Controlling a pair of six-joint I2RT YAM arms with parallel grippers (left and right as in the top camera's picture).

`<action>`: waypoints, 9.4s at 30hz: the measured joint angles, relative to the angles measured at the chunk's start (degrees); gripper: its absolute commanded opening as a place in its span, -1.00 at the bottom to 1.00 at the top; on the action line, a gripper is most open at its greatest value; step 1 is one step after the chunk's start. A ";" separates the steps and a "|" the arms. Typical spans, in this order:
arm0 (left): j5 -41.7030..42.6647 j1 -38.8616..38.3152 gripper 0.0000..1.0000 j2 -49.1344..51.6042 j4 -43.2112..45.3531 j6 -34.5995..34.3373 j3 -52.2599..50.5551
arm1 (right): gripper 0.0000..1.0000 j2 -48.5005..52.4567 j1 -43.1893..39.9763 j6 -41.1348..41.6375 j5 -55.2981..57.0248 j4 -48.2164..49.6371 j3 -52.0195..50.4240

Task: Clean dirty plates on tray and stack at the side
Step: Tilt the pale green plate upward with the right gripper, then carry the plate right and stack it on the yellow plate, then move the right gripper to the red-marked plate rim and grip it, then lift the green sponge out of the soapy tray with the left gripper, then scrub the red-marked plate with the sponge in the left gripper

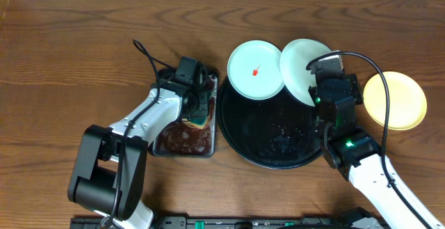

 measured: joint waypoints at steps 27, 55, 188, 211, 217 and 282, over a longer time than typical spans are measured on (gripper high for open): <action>0.04 -0.04 -0.85 -6.23 -1.31 0.02 -0.02 | -0.98 0.02 0.02 -6.97 0.11 7.91 0.07; 0.04 -0.04 -0.85 -6.23 -1.36 0.04 -0.02 | -0.98 7.93 -43.67 42.42 -32.06 -9.22 0.44; 51.23 23.58 -0.86 -12.41 -4.26 23.82 -0.63 | -0.98 35.41 -17.75 27.32 -55.52 -34.01 20.28; 53.48 25.88 -0.86 -12.41 -4.24 25.09 -0.63 | -0.98 35.41 -17.75 27.30 -55.52 -33.99 20.28; 53.62 25.88 -0.86 -12.41 -4.22 25.16 -0.63 | -0.98 35.41 -17.75 27.30 -55.52 -33.99 20.28; 3.50 -25.62 -0.85 15.28 1.70 -5.09 20.92 | -0.98 33.92 -17.05 27.08 -56.19 -19.39 9.62</action>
